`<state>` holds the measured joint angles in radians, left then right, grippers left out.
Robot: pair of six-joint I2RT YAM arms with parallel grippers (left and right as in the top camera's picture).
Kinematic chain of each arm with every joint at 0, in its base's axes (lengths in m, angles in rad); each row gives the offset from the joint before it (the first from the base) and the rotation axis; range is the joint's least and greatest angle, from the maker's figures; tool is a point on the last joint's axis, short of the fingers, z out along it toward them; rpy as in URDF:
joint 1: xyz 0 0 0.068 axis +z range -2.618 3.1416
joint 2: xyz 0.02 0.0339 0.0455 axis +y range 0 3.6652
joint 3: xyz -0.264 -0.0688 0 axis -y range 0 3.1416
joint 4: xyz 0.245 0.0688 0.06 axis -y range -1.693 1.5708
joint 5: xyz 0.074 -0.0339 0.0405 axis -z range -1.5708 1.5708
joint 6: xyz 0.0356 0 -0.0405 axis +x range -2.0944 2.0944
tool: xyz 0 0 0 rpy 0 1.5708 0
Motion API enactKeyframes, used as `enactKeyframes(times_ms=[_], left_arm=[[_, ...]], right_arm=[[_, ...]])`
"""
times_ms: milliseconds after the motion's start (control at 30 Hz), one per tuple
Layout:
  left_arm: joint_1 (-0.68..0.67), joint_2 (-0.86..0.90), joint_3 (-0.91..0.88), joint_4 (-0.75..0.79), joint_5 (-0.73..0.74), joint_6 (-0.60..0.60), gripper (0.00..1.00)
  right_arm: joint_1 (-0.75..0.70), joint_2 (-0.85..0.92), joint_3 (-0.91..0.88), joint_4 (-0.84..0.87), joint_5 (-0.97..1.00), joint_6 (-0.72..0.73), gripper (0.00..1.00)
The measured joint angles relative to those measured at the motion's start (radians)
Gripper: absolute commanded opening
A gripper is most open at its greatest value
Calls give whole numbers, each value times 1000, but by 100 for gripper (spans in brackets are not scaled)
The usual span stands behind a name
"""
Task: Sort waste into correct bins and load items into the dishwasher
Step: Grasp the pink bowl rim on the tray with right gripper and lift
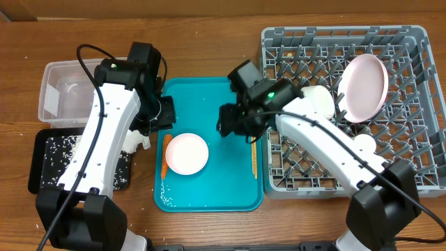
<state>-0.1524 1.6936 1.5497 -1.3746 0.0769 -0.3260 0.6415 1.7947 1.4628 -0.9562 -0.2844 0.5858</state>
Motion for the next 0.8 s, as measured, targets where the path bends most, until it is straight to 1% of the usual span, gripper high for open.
enactKeyframes(times_ms=[67,200,300,367,433,500,567,733,800], left_arm=[[0,0,0,15,-5,-5,54],[0,0,-1,17,-7,-13,63],[0,0,-1,12,-6,-15,68],[0,0,-1,10,-6,-14,71],[0,0,-1,10,-6,-15,76],[0,0,-1,10,-2,-14,87],[0,0,-1,10,5,-14,100],[0,0,-1,9,16,-16,100],[0,0,-1,9,16,-16,100]], right_arm=[[36,0,-82,86,-13,43,61],[112,2,-249,276,-37,148,59],[149,6,-335,405,-64,201,58],[168,12,-361,435,-79,225,58],[176,14,-365,441,-87,239,57],[177,15,-365,448,-93,247,50],[176,20,-365,451,-95,261,50],[169,67,-365,495,-97,292,49],[161,85,-365,520,-97,311,47]])
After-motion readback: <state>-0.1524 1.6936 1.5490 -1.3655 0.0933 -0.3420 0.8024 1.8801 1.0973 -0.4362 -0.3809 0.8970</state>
